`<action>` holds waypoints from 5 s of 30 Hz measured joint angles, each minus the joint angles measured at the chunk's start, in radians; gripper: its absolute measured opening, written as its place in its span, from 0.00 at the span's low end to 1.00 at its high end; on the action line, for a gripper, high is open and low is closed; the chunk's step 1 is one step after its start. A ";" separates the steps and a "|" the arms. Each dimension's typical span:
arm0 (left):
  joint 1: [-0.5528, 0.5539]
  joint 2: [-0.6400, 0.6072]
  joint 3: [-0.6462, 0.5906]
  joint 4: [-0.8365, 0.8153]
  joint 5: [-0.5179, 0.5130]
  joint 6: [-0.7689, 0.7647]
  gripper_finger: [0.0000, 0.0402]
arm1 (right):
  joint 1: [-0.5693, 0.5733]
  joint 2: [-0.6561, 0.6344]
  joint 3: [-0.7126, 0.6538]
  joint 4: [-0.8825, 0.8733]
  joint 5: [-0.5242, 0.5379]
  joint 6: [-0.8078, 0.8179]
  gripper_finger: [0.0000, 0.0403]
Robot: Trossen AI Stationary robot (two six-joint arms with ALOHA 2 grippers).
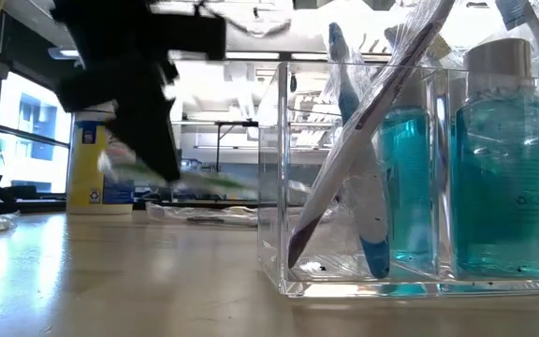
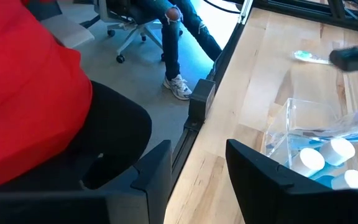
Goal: Pick & Place toothbrushing station
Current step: Put the middle green toothbrush into the transparent bin
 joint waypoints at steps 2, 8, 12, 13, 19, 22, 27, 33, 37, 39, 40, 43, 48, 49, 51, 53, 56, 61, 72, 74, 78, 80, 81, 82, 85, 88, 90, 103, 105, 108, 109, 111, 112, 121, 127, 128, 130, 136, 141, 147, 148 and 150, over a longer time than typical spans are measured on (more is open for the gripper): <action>-0.004 -0.001 0.055 -0.096 -0.031 -0.054 0.05 | 0.000 0.000 0.000 0.000 0.000 0.000 0.36; -0.051 -0.053 0.157 -0.399 -0.144 -0.233 0.05 | 0.000 0.000 0.000 -0.001 0.000 0.000 0.36; -0.111 -0.137 0.176 -0.422 -0.252 -0.259 0.05 | 0.000 0.000 0.000 0.000 0.000 0.000 0.36; -0.124 -0.170 0.176 -0.422 -0.276 -0.263 0.05 | 0.000 0.000 0.000 0.000 -0.001 0.000 0.36; -0.231 -0.342 0.177 -0.239 -0.483 -0.233 0.05 | 0.000 0.000 0.000 0.051 -0.002 -0.093 0.36; -0.286 -0.369 0.177 -0.075 -0.564 -0.094 0.05 | -0.007 0.000 0.000 0.108 -0.002 -0.198 0.36; -0.322 -0.337 0.176 0.248 -0.584 0.190 0.05 | -0.046 0.000 0.000 0.303 0.035 -0.431 0.36; -0.321 -0.258 0.176 0.609 -0.482 0.508 0.05 | -0.108 0.000 0.000 0.524 0.120 -0.534 0.37; -0.321 -0.219 0.176 0.737 -0.427 0.634 0.05 | -0.129 0.000 0.000 0.558 0.162 -0.588 0.42; -0.321 -0.212 0.175 0.754 -0.406 0.648 0.05 | -0.142 0.000 0.000 0.569 0.181 -0.588 0.47; -0.321 -0.213 0.175 0.760 -0.397 0.647 0.05 | -0.148 0.000 0.000 0.584 0.208 -0.588 0.50; -0.319 -0.205 0.176 0.778 -0.363 0.639 0.05 | -0.158 0.000 0.000 0.642 0.341 -0.608 0.59; -0.306 -0.171 0.175 0.805 -0.331 0.666 0.05 | -0.171 0.000 0.000 0.692 0.372 -0.698 0.68; -0.299 -0.165 0.176 0.827 -0.330 0.674 0.05 | -0.171 0.000 0.000 0.712 0.344 -0.708 0.69; -0.285 -0.147 0.176 0.881 -0.299 0.708 0.05 | -0.171 0.000 0.000 0.748 0.278 -0.728 0.70; -0.272 -0.133 0.175 0.911 -0.247 0.739 0.05 | -0.175 0.000 0.000 0.779 0.223 -0.746 0.70; -0.247 -0.121 0.176 0.951 -0.188 0.747 0.05 | -0.184 0.000 0.000 0.827 0.178 -0.750 0.70; -0.212 -0.120 0.176 0.950 -0.142 0.745 0.05 | -0.185 0.000 0.000 0.871 0.158 -0.790 0.70; -0.188 -0.120 0.176 0.949 -0.105 0.745 0.05 | -0.184 0.000 0.000 0.877 0.156 -0.798 0.65; -0.188 -0.120 0.176 0.949 -0.105 0.745 0.05 | -0.185 0.000 0.000 0.879 0.156 -0.798 0.61; -0.189 -0.120 0.176 0.944 -0.105 0.745 0.05 | -0.185 0.000 0.000 0.891 0.157 -0.798 0.51; -0.190 -0.120 0.176 0.941 -0.105 0.747 0.05 | -0.186 0.000 0.000 0.898 0.156 -0.798 0.44; -0.190 -0.120 0.176 0.942 -0.105 0.747 0.05 | -0.190 0.000 0.000 0.900 0.156 -0.798 0.40; -0.190 -0.120 0.176 0.942 -0.105 0.747 0.05 | -0.193 0.000 0.000 0.901 0.156 -0.798 0.37; -0.190 -0.120 0.176 0.941 -0.105 0.747 0.05 | -0.199 0.000 0.000 0.898 0.156 -0.798 0.26; -0.190 -0.120 0.176 0.942 -0.106 0.747 0.05 | -0.199 0.000 0.000 0.898 0.156 -0.798 0.17; -0.189 -0.120 0.176 0.939 -0.105 0.748 0.05 | -0.198 0.000 0.000 0.891 0.156 -0.798 0.10; -0.190 -0.120 0.176 0.918 -0.090 0.716 0.35 | -0.198 0.000 0.000 0.875 0.167 -0.844 0.03; -0.190 -0.120 0.176 0.918 -0.091 0.714 0.42 | -0.196 0.000 0.000 0.876 0.206 -0.847 0.03; -0.189 -0.120 0.176 0.918 -0.100 0.714 0.50 | -0.171 -0.010 0.007 0.863 0.315 -0.848 0.03; -0.188 -0.120 0.176 0.921 -0.101 0.713 0.52 | -0.159 -0.016 0.008 0.860 0.348 -0.849 0.03; -0.188 -0.123 0.176 0.916 -0.125 0.713 0.54 | -0.134 -0.035 0.009 0.840 0.407 -0.846 0.03; -0.190 -0.123 0.176 0.913 -0.133 0.713 0.54 | -0.120 -0.045 0.010 0.823 0.442 -0.840 0.03; -0.198 -0.167 0.176 0.791 -0.203 0.607 0.55 | 0.039 -0.161 0.011 0.518 0.701 -0.476 0.03; -0.204 -0.237 0.176 0.522 -0.233 0.365 0.55 | 0.102 -0.208 0.011 0.280 0.618 -0.120 0.03; -0.203 -0.244 0.176 0.482 -0.233 0.326 0.55 | 0.105 -0.212 0.011 0.233 0.598 -0.058 0.03; -0.203 -0.258 0.176 0.398 -0.233 0.252 0.55 | 0.106 -0.218 0.011 0.138 0.566 0.063 0.03; -0.203 -0.275 0.176 0.191 -0.224 0.039 0.55 | 0.035 -0.221 0.011 -0.133 0.405 0.377 0.03; -0.203 -0.275 0.176 0.072 -0.211 -0.077 0.55 | -0.068 -0.218 0.011 -0.242 0.298 0.445 0.03; -0.203 -0.275 0.176 0.013 -0.211 -0.138 0.55 | -0.159 -0.218 0.011 -0.369 0.219 0.513 0.03; -0.203 -0.275 0.176 0.009 -0.211 -0.142 0.55 | -0.169 -0.217 0.011 -0.402 0.212 0.535 0.03; -0.203 -0.275 0.176 -0.001 -0.211 -0.148 0.55 | -0.185 -0.217 0.011 -0.456 0.207 0.565 0.03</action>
